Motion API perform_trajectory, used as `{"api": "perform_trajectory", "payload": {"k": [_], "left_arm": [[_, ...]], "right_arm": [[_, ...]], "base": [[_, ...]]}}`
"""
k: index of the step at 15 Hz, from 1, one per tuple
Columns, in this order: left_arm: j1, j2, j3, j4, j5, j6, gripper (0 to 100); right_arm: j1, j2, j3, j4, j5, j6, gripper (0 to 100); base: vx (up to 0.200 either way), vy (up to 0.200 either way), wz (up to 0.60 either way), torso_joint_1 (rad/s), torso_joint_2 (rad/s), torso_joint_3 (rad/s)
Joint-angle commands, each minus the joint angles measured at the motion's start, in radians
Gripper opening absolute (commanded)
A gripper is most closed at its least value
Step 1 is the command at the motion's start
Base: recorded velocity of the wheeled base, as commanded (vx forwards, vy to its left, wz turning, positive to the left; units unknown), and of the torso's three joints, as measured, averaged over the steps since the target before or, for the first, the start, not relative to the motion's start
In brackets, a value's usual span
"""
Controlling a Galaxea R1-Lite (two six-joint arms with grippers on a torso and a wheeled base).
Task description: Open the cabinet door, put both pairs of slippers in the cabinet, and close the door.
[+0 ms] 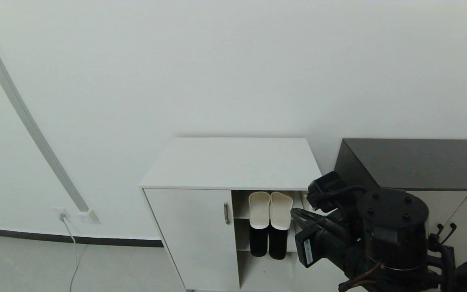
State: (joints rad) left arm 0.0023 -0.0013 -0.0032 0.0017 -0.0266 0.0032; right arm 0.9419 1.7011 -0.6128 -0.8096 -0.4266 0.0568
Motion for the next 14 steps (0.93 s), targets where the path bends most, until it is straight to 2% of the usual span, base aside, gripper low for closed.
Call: {"api": "perform_trajectory", "payload": {"k": [1,3,10,14], "left_arm": [[0.001,0.001,0.0,0.0,-0.001,0.0,0],[0.001,0.001,0.0,0.0,-0.001,0.0,0],[0.001,0.001,0.0,0.0,0.001,0.0,0],[0.001,0.001,0.0,0.0,0.001,0.0,0]], "right_arm": [[0.001,0.002,0.002,0.0,0.0,0.0,0],[0.001,0.002,0.004,0.0,0.0,0.0,0],[0.001,0.003,0.004,0.0,0.005,0.0,0],[0.001,0.005,0.005,0.0,0.003,0.0,0]], "base": [[0.0,0.0,0.0,0.0,0.0,0.0],[0.0,0.0,0.0,0.0,0.0,0.0],[0.0,0.0,-0.6,0.006,0.0,0.003],[0.0,0.0,0.0,0.0,0.0,0.0]]}}
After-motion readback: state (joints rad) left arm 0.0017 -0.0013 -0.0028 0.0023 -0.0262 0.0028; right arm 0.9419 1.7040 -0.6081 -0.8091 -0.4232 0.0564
